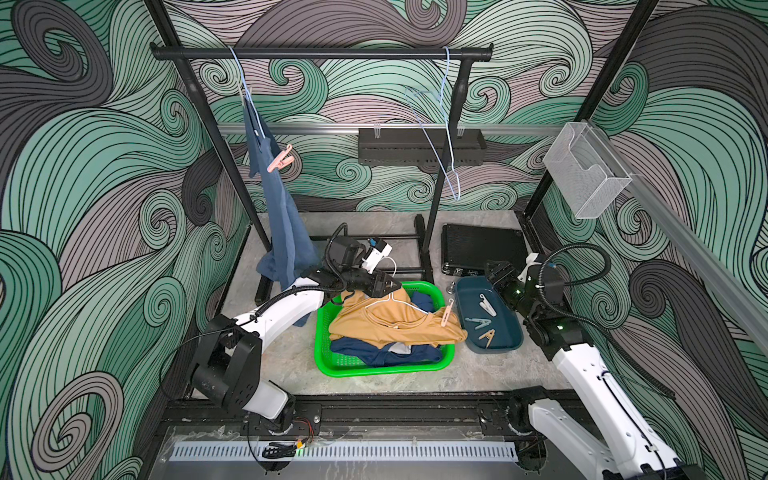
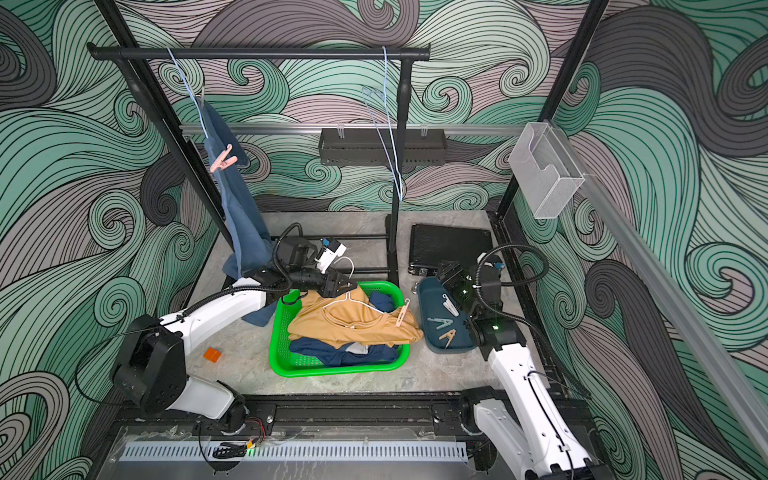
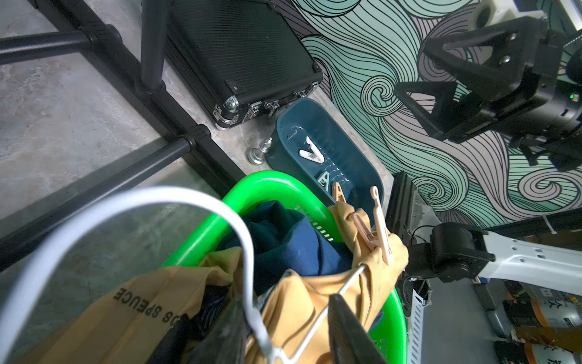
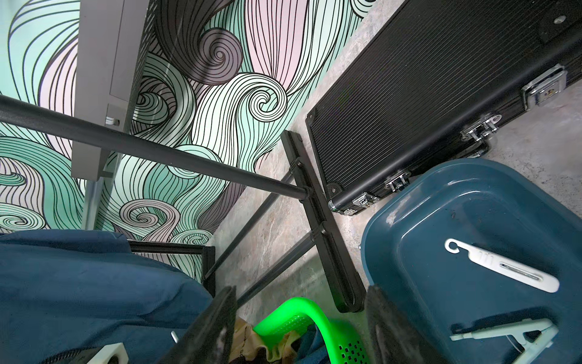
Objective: Remove the clothespins securing t-shirts to the hanger
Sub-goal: Pick up the hanger from the basket.
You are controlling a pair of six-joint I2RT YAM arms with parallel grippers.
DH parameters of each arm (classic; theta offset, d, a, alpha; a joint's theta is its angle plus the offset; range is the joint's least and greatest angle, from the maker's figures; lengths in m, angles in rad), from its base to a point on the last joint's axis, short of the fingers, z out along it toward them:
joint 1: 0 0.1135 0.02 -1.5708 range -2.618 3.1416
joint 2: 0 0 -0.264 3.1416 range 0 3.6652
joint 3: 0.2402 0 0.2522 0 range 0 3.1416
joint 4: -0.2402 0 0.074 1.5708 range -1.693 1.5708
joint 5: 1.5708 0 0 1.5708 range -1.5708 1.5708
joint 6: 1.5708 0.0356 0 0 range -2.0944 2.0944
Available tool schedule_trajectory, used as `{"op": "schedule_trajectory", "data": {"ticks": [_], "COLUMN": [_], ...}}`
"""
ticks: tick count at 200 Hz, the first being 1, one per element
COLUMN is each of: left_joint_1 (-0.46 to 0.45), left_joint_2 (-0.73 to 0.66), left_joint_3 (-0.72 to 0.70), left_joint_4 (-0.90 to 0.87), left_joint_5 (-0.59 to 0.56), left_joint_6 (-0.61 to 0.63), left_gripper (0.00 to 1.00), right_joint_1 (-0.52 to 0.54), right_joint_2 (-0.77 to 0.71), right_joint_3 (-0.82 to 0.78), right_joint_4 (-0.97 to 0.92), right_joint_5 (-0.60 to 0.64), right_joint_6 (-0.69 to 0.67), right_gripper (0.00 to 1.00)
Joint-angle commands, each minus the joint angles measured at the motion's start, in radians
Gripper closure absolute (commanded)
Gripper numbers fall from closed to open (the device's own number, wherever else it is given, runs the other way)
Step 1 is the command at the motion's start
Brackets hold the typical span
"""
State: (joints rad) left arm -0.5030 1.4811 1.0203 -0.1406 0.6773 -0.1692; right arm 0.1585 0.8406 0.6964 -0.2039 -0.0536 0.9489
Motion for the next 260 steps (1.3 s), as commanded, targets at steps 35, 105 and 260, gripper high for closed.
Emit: {"op": "schedule_trajectory", "data": {"ticks": [35,105,260], "left_joint_1": [-0.011,-0.011,0.025], "left_joint_2": [-0.033,-0.164,-0.243], "left_joint_3": [0.016,0.038,0.075], "left_joint_4": [-0.008,-0.072,-0.111], "left_joint_5": [-0.021,-0.034,-0.059], "left_joint_6": [-0.013,-0.01,0.013], "left_gripper": [0.83,1.0,1.0], "right_joint_1": [-0.001,0.007,0.011], "right_joint_2": [-0.008,0.026,-0.066], "right_joint_3": [0.03,0.061,-0.12], "right_joint_4": [0.014,0.016,0.11], "right_joint_5": [-0.024,-0.404,-0.788], "right_joint_6": [-0.078,-0.461,-0.441], "right_gripper": [0.34,0.31,0.1]}}
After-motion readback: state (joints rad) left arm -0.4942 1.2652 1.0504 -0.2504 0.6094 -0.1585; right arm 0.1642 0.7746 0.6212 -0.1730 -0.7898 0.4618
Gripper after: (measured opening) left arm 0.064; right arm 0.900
